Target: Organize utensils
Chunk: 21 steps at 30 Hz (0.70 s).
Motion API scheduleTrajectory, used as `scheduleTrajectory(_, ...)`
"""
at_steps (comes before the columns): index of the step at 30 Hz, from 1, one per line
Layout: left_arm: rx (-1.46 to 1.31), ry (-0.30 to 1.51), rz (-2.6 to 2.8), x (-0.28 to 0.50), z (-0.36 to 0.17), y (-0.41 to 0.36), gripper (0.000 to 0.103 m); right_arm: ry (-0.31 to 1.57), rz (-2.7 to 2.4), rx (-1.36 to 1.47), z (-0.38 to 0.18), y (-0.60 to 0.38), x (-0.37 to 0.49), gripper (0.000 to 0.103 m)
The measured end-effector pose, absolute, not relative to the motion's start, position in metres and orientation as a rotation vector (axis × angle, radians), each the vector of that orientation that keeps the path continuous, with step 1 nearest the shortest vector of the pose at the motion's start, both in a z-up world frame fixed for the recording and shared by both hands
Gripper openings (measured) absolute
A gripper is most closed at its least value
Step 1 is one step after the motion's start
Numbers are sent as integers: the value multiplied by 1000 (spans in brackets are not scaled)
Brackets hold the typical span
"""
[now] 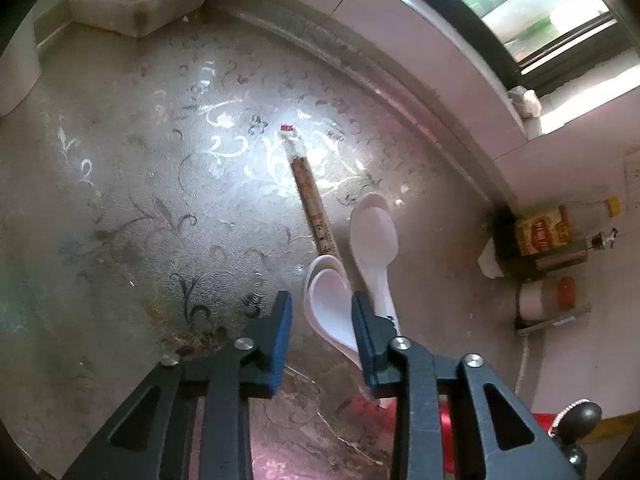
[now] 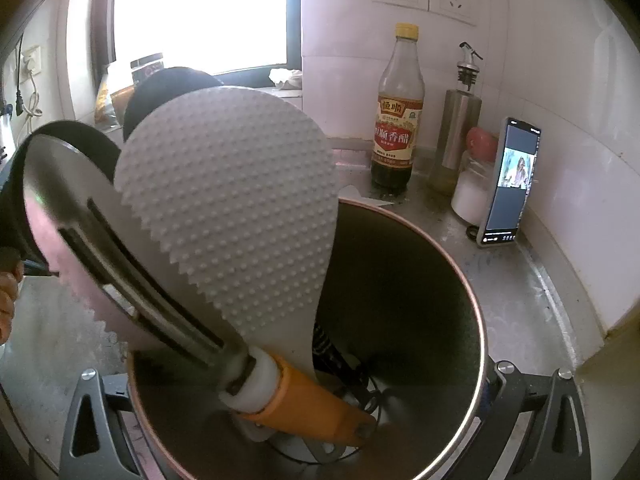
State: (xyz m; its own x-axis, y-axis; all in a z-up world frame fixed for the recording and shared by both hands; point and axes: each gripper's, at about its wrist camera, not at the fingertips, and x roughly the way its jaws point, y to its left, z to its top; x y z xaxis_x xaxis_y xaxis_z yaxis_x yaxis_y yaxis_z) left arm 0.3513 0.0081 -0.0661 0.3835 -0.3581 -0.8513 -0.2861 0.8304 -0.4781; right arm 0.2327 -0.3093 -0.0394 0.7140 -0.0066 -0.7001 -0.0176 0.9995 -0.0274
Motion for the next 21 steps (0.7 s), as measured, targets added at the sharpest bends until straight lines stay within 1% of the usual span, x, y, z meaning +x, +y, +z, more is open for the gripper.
scheduleTrajectory(2, -632, 1206, -45, 353, -71, 7, 23, 776, 5, -32, -40, -310, 234, 103)
scheduleTrajectory(4, -640, 1212, -34, 355, -76, 7, 21, 776, 6, -30, -40, -310, 234, 103)
scheduleTrajectory(12, -649, 1257, 4, 354, -94, 7, 21, 777, 5, -30, -40, -309, 234, 103)
scheduleTrajectory(21, -679, 1240, 24, 333, -99, 25, 20, 780, 1, -30, -41, -309, 234, 103)
